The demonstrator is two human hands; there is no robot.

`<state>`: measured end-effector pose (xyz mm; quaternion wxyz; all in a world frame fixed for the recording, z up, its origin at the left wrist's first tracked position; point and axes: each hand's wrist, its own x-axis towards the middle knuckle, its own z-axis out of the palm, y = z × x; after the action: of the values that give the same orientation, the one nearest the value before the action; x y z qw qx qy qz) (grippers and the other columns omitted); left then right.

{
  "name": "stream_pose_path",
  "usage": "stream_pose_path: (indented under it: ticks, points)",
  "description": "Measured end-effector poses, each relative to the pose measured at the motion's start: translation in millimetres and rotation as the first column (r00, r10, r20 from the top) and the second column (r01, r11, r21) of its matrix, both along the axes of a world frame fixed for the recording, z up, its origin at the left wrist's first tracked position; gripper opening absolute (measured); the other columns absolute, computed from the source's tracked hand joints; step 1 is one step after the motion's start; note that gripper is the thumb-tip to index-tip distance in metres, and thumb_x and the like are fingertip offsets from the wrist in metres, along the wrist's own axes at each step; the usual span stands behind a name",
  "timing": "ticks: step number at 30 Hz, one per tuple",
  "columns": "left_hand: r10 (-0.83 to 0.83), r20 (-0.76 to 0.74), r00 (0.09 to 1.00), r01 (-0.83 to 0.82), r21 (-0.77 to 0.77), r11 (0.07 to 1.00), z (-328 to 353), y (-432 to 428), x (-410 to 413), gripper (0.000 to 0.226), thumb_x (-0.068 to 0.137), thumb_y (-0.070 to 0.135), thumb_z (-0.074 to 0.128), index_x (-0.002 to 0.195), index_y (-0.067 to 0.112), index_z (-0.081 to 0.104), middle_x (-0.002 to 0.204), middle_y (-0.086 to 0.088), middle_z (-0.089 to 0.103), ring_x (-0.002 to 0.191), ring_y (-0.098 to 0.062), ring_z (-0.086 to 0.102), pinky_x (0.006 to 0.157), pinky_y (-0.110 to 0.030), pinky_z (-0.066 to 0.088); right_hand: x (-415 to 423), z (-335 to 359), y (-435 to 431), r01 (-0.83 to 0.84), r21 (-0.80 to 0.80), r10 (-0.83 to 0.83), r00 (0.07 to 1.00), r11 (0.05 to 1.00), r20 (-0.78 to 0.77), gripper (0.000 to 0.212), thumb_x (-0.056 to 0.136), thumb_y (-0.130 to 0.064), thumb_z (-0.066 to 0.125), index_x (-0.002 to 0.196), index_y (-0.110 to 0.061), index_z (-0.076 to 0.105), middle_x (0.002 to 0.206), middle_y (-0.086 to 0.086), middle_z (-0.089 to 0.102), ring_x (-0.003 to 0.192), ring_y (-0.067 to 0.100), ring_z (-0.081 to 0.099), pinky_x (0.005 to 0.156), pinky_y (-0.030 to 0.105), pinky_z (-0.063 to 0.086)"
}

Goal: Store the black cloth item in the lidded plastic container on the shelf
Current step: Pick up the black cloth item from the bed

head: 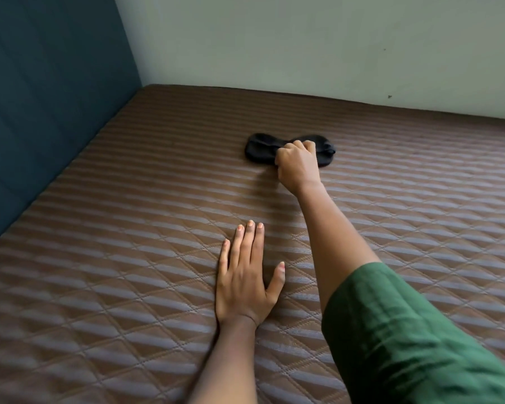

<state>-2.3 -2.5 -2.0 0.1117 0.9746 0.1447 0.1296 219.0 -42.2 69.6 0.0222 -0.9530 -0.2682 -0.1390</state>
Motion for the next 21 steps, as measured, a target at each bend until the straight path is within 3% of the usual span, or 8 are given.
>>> stream_pose_path:
  ticks: [4,5,7,9,11,14,18,21]
  points:
    - [0.002,-0.008,1.000,-0.002,-0.005,1.000,-2.1,0.3,0.5,0.072,0.089,0.057,0.024,0.150,0.019,0.027,0.156,-0.002,0.031,0.144,-0.019,0.029,0.114,-0.041,0.017,-5.8,2.2,-5.8,-0.026,0.180,0.034,0.999,0.983,-0.043,0.035,0.081,0.002,0.051,0.116,-0.001,0.050,0.112,0.018,0.063,0.101,0.039,0.059,0.079,0.037,0.040]
    - [0.001,-0.004,1.000,-0.001,-0.003,1.000,-2.5,0.2,0.9,0.072,0.089,0.057,0.024,0.150,0.019,0.027,0.156,-0.002,0.031,0.144,-0.019,0.029,0.115,-0.041,0.016,-6.5,1.1,-6.8,-0.005,0.168,0.018,0.997,0.986,-0.076,0.042,0.082,-0.002,0.052,0.124,-0.002,0.045,0.124,0.019,0.056,0.111,0.039,0.055,0.087,0.042,0.042]
    - [0.002,0.001,1.000,-0.002,-0.001,1.000,-2.8,0.2,1.0,0.072,0.089,0.056,0.024,0.150,0.019,0.026,0.156,-0.002,0.030,0.144,-0.019,0.028,0.115,-0.040,0.015,-3.1,-6.0,-8.7,0.040,0.067,-0.027,0.983,0.997,-0.183,0.056,0.088,-0.013,0.050,0.142,-0.008,0.033,0.150,0.016,0.031,0.137,0.037,0.031,0.110,0.053,0.026]
    - [0.000,0.001,1.000,0.000,-0.003,1.000,-3.5,0.6,0.7,0.072,0.089,0.056,0.024,0.150,0.019,0.025,0.156,-0.001,0.029,0.145,-0.018,0.027,0.115,-0.040,0.015,1.8,-11.1,-9.6,0.034,-0.031,-0.041,0.958,0.999,-0.284,0.056,0.096,-0.018,0.040,0.149,-0.013,0.024,0.158,0.013,0.019,0.145,0.033,0.018,0.116,0.053,0.015]
    - [0.001,0.004,1.000,-0.001,-0.008,1.000,-3.6,1.1,0.8,0.072,0.089,0.056,0.023,0.150,0.019,0.025,0.156,-0.001,0.030,0.145,-0.018,0.027,0.115,-0.040,0.014,1.2,-10.3,-10.9,0.033,-0.026,-0.039,0.961,0.999,-0.273,0.050,0.097,-0.014,0.037,0.147,-0.013,0.032,0.149,0.015,0.038,0.137,0.034,0.035,0.112,0.046,0.028]
    - [0.001,0.014,1.000,-0.001,-0.009,1.000,-3.6,-0.8,-0.4,0.072,0.089,0.055,0.025,0.150,0.018,0.027,0.156,-0.002,0.031,0.144,-0.019,0.028,0.116,-0.040,0.013,-15.2,0.4,-15.6,0.073,0.028,-0.066,0.980,0.997,-0.187,0.044,0.092,-0.004,0.040,0.135,-0.012,0.048,0.125,0.017,0.061,0.114,0.038,0.056,0.089,0.041,0.047]
    - [-0.011,0.031,0.999,0.011,-0.019,1.000,-2.0,-0.3,-0.4,0.073,0.087,0.055,0.025,0.150,0.018,0.026,0.156,-0.002,0.029,0.145,-0.019,0.025,0.117,-0.038,0.010,-60.7,5.4,-25.1,0.019,-0.058,-0.025,0.994,0.998,-0.110,0.031,0.090,-0.003,0.041,0.119,-0.006,0.052,0.110,0.017,0.069,0.099,0.039,0.065,0.070,0.036,0.046]
    - [-0.016,0.008,1.000,0.016,-0.073,0.997,4.8,-1.4,-2.5,0.075,0.086,0.058,0.025,0.148,0.016,0.031,0.154,-0.004,0.034,0.144,-0.021,0.027,0.119,-0.039,0.014,-106.8,5.2,-42.8,-0.011,-0.022,0.009,0.996,1.000,-0.093,0.030,0.091,-0.004,0.039,0.118,-0.008,0.052,0.109,0.016,0.069,0.098,0.038,0.066,0.071,0.037,0.049]
